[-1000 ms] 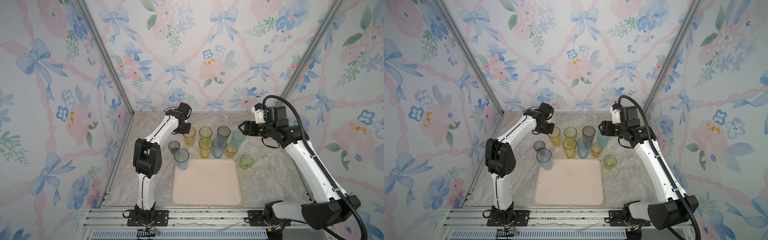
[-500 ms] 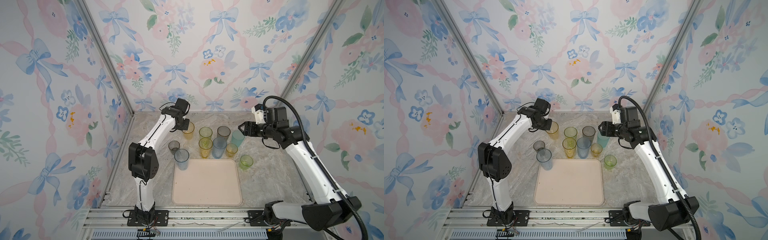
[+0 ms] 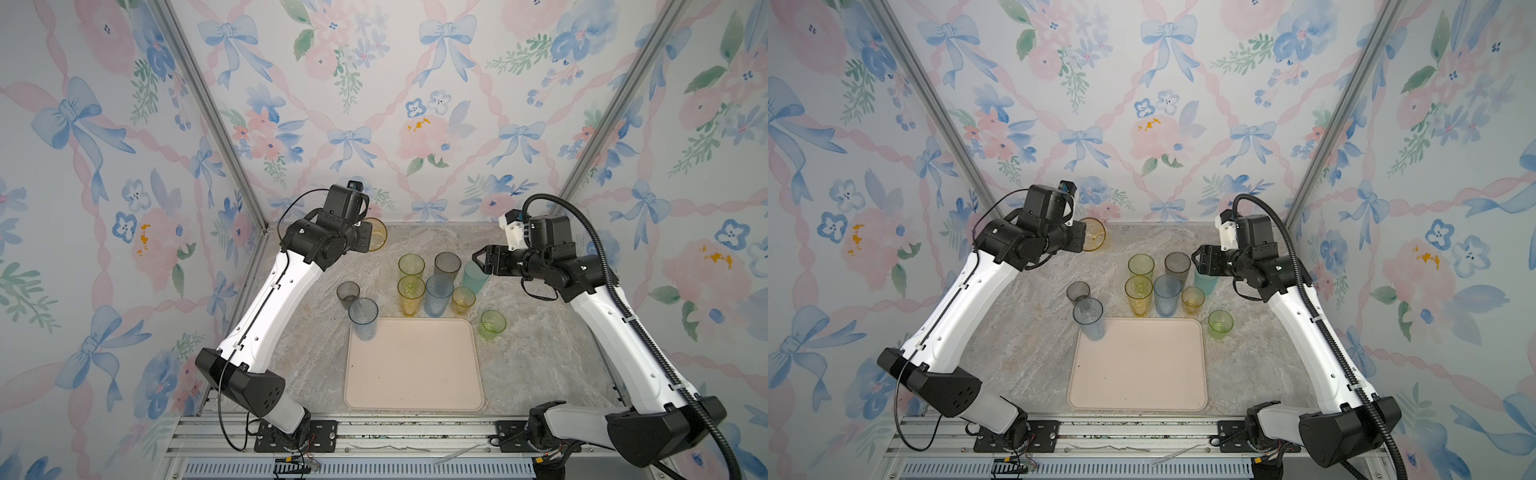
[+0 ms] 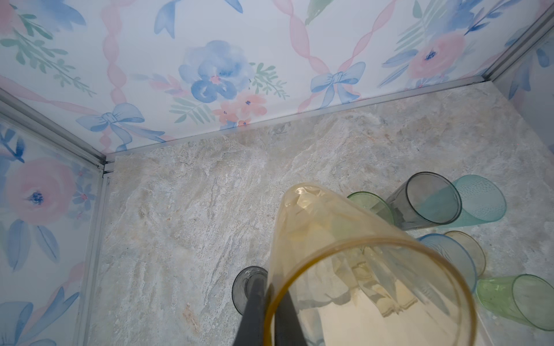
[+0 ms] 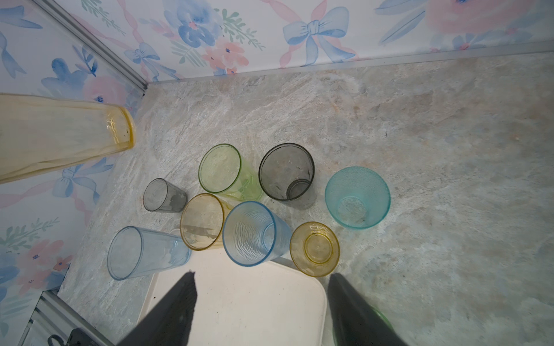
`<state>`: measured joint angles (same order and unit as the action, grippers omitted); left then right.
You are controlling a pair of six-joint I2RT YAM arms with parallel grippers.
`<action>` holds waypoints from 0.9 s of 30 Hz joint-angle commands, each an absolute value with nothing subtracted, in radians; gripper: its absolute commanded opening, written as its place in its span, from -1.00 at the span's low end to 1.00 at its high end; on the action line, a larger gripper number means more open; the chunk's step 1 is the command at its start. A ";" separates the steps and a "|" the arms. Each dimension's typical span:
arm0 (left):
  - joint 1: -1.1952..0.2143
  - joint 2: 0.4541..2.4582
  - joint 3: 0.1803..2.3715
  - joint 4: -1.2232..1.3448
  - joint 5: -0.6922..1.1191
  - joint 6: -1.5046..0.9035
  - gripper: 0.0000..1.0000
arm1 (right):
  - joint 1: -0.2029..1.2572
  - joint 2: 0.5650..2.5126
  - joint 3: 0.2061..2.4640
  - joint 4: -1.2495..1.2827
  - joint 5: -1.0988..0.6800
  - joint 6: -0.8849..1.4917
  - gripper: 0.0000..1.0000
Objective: Place the glasses into the tray
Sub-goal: Pick up the glass from the top-center of the table, then place the glass on the tray.
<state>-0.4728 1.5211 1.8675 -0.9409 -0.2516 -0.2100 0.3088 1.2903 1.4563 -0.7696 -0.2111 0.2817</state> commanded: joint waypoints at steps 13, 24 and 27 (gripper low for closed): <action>-0.483 1.109 1.615 -0.943 -0.093 -0.284 -1.00 | 0.496 1.252 1.463 -0.718 -0.022 0.346 0.43; -0.560 0.885 1.435 -0.953 0.086 -0.390 -1.00 | 0.469 1.135 1.393 -0.737 -0.037 0.258 0.47; -0.584 0.898 1.388 -0.982 0.123 -0.387 -1.00 | 0.452 1.096 1.371 -0.748 -0.049 0.248 0.49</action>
<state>-0.5678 0.8764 1.4269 -0.9707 0.0460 -0.3630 0.4686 1.1282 1.3922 -0.7364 -0.0402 0.2752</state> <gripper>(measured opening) 0.065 0.742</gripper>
